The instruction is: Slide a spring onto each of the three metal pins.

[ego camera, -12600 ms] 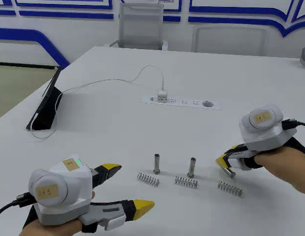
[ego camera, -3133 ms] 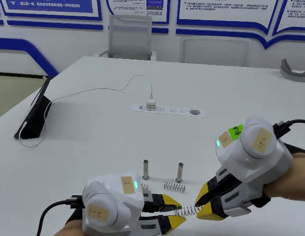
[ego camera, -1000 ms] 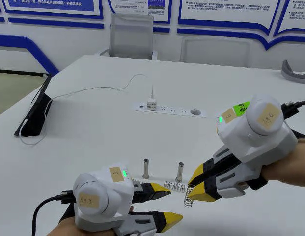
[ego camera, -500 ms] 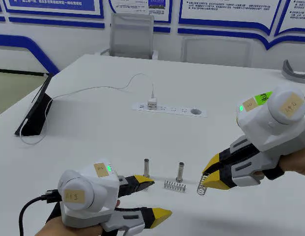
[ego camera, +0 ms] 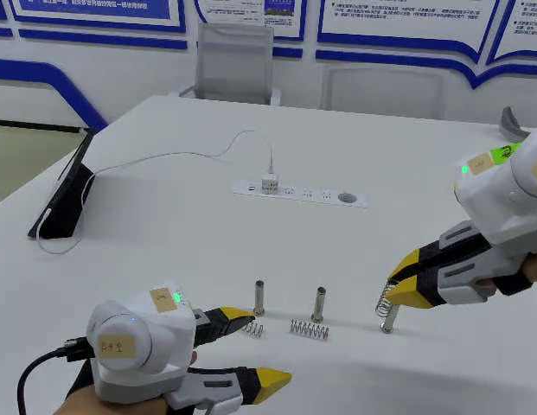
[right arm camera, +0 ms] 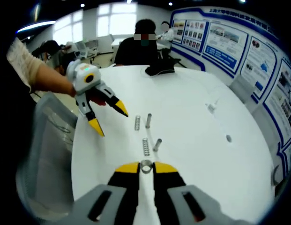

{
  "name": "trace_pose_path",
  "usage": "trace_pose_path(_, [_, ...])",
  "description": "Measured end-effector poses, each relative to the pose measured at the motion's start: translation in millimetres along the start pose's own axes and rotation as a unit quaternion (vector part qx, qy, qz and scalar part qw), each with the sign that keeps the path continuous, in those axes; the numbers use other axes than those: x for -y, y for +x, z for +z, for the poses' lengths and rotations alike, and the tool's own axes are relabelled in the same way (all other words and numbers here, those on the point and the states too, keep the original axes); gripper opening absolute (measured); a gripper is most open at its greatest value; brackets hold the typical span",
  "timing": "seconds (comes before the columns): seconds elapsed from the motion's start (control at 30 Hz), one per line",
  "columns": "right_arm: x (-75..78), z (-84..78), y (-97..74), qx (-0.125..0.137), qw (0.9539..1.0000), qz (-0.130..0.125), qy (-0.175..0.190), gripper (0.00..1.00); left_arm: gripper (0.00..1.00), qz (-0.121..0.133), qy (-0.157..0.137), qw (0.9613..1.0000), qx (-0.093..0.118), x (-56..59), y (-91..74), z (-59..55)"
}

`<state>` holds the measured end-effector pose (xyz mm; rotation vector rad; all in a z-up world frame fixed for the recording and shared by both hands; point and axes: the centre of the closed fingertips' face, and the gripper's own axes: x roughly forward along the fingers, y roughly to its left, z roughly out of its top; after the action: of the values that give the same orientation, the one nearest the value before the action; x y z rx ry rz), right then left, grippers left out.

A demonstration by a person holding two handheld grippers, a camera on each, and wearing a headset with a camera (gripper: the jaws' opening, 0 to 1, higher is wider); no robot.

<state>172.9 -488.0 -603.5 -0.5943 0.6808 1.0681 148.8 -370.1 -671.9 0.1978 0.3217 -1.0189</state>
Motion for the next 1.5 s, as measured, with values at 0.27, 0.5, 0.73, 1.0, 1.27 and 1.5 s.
trace_pose_path(0.27, [17.9,-6.8,-2.2,-0.01,0.9996,-0.026,0.01,0.12,0.53,0.001,-0.003,1.0,-0.002,0.2,-0.5,-2.1])
trace_pose_path(0.5, [34.1,-14.1,0.5,-0.012,0.9985,-0.047,0.025,0.12,0.54,0.004,-0.008,1.0,-0.002,-1.8,-1.8,-3.6])
trace_pose_path(0.73, [46.1,-26.9,7.9,-0.017,0.997,-0.06,0.045,0.12,0.55,0.006,-0.012,0.9999,-0.003,-2.6,-3.4,-4.8])
trace_pose_path(1.0, [49.2,-36.1,16.5,-0.019,0.9959,-0.062,0.062,0.12,0.54,0.008,-0.016,0.9998,-0.004,-2.7,-4.6,-7.3])
trace_pose_path(1.27, [49.1,-39.4,20.8,-0.019,0.9957,-0.061,0.068,0.12,0.54,0.01,-0.018,0.9998,-0.004,-4.3,-5.4,-7.6])
trace_pose_path(1.5, [49.3,-41.9,25.2,-0.02,0.9954,-0.06,0.072,0.12,0.54,0.01,-0.018,0.9998,-0.004,-4.3,-5.7,-7.7])
